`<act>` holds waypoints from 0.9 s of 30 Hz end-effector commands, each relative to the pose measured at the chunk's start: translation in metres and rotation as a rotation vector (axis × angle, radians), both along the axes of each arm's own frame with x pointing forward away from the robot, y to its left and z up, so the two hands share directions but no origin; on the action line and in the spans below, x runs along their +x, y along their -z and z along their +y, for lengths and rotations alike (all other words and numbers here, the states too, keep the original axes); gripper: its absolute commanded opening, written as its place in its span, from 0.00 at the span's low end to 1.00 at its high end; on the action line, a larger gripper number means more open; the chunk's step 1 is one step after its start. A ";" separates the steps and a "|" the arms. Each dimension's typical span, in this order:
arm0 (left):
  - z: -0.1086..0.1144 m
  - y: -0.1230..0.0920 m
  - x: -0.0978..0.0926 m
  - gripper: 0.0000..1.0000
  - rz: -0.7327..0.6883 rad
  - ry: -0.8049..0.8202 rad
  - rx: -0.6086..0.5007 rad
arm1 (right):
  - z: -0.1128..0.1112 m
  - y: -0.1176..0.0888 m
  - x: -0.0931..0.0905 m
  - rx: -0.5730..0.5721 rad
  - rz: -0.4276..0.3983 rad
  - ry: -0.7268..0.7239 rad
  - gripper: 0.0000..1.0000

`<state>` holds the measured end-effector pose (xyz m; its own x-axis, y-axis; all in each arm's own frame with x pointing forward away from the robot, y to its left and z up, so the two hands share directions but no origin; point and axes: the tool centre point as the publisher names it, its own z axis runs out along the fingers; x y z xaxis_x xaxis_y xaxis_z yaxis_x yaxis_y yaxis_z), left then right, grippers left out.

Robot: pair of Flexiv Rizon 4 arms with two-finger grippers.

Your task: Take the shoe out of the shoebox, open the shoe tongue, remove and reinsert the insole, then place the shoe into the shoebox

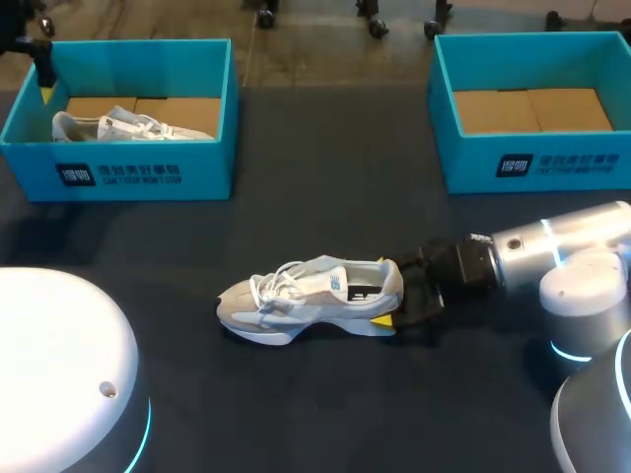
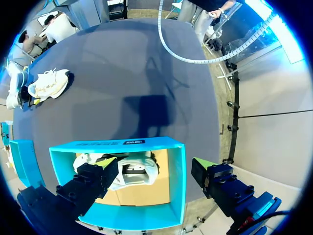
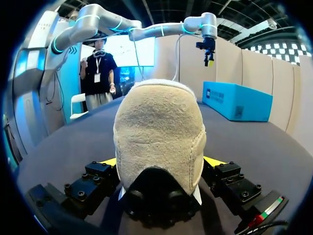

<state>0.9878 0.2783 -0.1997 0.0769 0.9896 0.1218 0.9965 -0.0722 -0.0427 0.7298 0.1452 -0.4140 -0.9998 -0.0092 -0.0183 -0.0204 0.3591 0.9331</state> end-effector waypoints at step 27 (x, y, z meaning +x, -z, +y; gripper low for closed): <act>0.000 0.000 0.000 1.00 -0.001 0.001 0.002 | 0.009 0.011 0.000 0.017 0.000 0.016 0.28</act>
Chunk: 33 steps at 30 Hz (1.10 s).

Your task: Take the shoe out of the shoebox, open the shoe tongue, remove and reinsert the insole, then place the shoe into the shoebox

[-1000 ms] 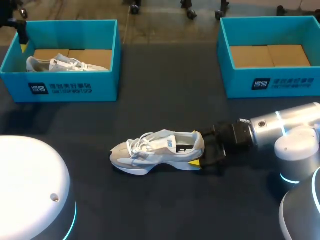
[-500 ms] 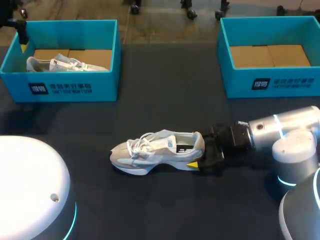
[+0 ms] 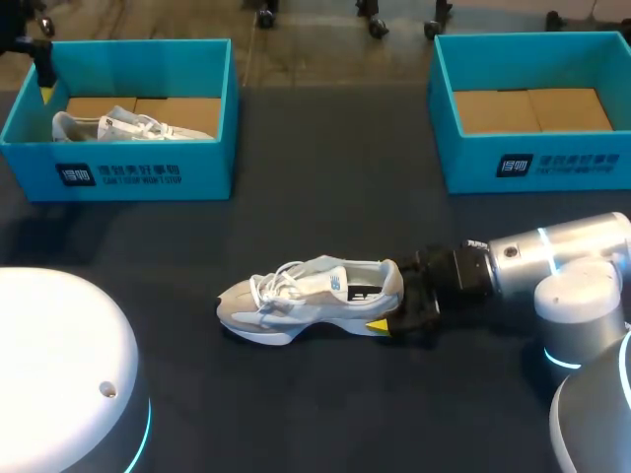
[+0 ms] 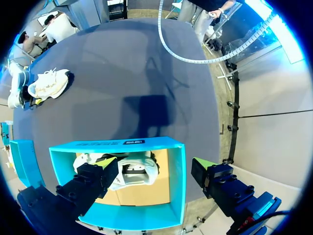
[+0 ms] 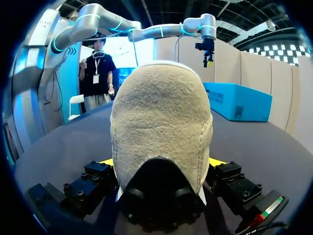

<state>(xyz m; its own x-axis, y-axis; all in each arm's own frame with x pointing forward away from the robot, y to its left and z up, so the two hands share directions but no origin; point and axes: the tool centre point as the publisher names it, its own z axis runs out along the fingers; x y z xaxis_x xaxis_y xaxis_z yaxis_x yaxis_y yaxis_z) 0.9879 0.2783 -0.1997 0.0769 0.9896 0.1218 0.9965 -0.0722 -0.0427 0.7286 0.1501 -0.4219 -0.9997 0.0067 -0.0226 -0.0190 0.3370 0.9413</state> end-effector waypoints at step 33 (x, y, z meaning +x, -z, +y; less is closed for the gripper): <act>-0.045 -0.025 -0.081 1.00 -0.195 -0.673 0.040 | 0.005 0.004 -0.002 -0.003 0.009 0.014 0.00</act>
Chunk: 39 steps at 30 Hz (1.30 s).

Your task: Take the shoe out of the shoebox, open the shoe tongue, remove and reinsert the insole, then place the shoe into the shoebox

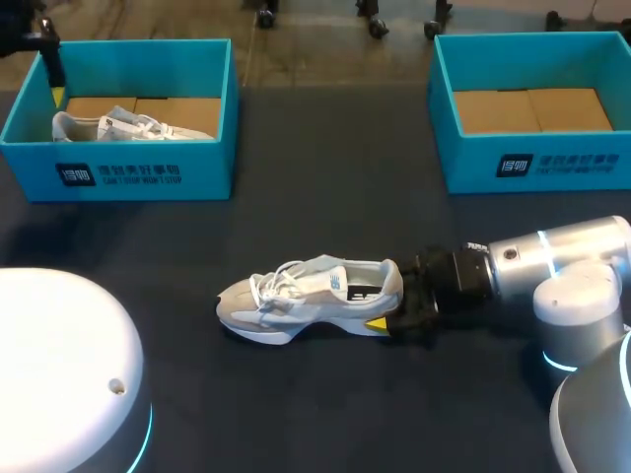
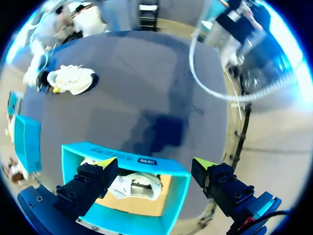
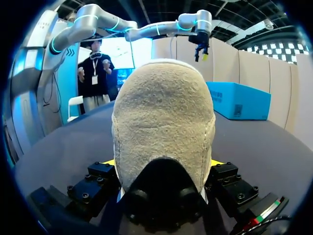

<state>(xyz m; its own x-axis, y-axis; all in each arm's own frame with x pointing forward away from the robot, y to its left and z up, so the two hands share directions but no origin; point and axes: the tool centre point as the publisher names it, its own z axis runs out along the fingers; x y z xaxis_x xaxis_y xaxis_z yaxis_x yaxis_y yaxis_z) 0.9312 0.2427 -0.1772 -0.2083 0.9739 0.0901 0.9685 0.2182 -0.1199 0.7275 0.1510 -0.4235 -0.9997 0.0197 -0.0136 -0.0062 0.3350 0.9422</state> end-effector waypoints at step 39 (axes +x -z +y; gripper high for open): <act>-0.110 0.005 -0.108 1.00 0.079 -2.004 0.596 | 0.004 0.003 -0.001 -0.005 0.000 0.001 0.00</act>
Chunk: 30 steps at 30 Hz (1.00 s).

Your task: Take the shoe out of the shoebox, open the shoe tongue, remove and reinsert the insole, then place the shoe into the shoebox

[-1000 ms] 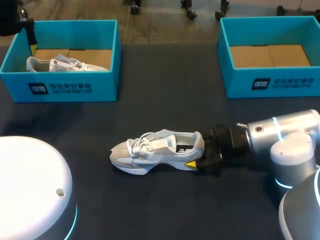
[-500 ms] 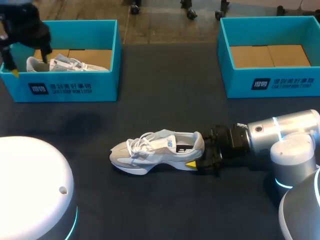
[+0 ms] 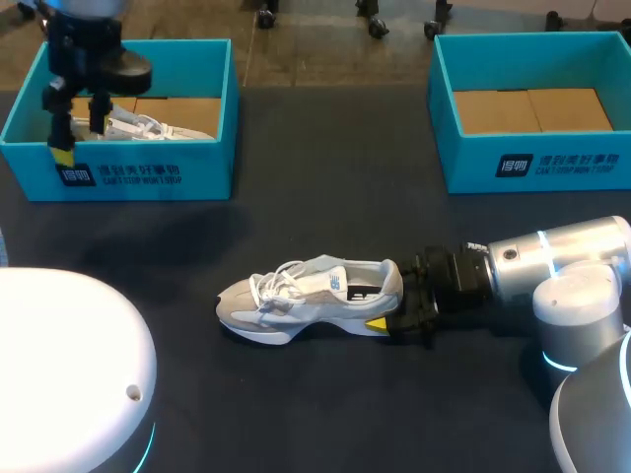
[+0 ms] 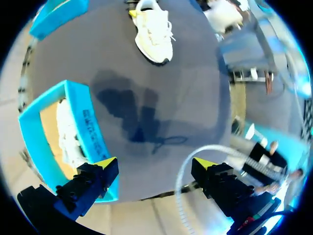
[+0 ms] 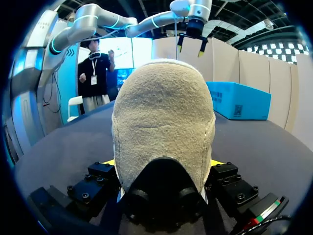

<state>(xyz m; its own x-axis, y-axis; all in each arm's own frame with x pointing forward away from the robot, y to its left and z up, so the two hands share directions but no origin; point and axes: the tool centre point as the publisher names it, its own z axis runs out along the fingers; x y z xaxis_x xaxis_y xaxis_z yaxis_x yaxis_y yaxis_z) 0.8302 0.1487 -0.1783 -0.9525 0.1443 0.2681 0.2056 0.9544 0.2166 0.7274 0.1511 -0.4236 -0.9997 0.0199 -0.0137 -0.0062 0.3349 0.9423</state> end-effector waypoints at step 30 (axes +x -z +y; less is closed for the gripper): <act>-0.102 0.030 -0.066 1.00 -0.396 -2.003 0.168 | 0.004 0.003 -0.001 -0.006 0.000 0.001 0.00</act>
